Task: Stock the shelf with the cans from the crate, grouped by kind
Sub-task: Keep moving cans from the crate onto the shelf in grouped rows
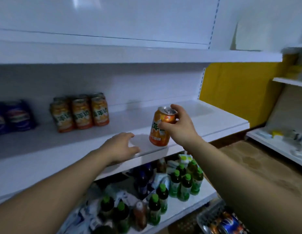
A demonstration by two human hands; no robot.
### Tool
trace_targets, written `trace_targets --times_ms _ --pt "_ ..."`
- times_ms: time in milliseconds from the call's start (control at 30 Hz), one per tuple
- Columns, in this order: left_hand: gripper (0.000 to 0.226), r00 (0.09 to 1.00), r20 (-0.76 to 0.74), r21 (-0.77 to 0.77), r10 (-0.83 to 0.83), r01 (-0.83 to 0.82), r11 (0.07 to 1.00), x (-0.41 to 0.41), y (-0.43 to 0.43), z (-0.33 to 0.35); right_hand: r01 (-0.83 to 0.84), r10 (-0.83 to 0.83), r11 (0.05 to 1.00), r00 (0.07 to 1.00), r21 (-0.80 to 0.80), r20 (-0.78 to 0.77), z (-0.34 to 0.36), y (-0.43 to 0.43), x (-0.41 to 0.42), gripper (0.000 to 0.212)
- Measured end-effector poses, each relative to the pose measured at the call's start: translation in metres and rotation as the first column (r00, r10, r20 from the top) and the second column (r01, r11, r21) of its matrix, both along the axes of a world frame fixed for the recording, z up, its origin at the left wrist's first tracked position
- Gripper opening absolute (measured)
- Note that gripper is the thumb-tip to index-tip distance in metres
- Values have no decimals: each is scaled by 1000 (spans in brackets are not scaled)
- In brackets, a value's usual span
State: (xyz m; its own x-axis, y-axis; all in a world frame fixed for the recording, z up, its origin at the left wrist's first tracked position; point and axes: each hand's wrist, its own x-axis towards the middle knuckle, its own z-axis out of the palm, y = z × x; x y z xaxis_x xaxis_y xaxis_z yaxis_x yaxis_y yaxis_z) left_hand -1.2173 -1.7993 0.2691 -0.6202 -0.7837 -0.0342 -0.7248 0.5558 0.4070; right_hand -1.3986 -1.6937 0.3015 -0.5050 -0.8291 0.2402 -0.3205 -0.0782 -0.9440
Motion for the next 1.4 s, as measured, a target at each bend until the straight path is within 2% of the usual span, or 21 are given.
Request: trace_targets --times_ms 100,167,367,500,733,900,1200,1400 --pt "80 953 248 -32 174 -172 985 50 -23 -8 -93 94 995 995 35 -42 2 -29 27 74" --pt "81 919 311 -18 241 -248 969 69 -28 -17 -145 150 987 986 63 -70 1 -44 42 75" --pt "83 916 288 -58 280 -275 960 76 -31 -27 -219 227 970 971 102 -75 -10 -88 64 79" --pt "83 914 295 -63 279 -272 960 77 -32 -30 -207 219 974 966 93 -140 -16 -122 67 62" --pt "82 917 295 -67 270 -261 963 79 -36 -32 -170 189 980 951 99 -243 -25 -189 65 54" --pt "83 918 294 -64 266 -259 964 81 -37 -36 -140 199 970 927 200 -317 -41 -218 73 88" --pt "81 907 327 -25 266 -273 962 80 -35 -37 -90 120 990 947 113 -296 -58 -265 75 47" --pt "80 896 346 -38 278 -282 959 78 -37 -38 -87 125 988 940 131 -318 -63 -290 75 40"
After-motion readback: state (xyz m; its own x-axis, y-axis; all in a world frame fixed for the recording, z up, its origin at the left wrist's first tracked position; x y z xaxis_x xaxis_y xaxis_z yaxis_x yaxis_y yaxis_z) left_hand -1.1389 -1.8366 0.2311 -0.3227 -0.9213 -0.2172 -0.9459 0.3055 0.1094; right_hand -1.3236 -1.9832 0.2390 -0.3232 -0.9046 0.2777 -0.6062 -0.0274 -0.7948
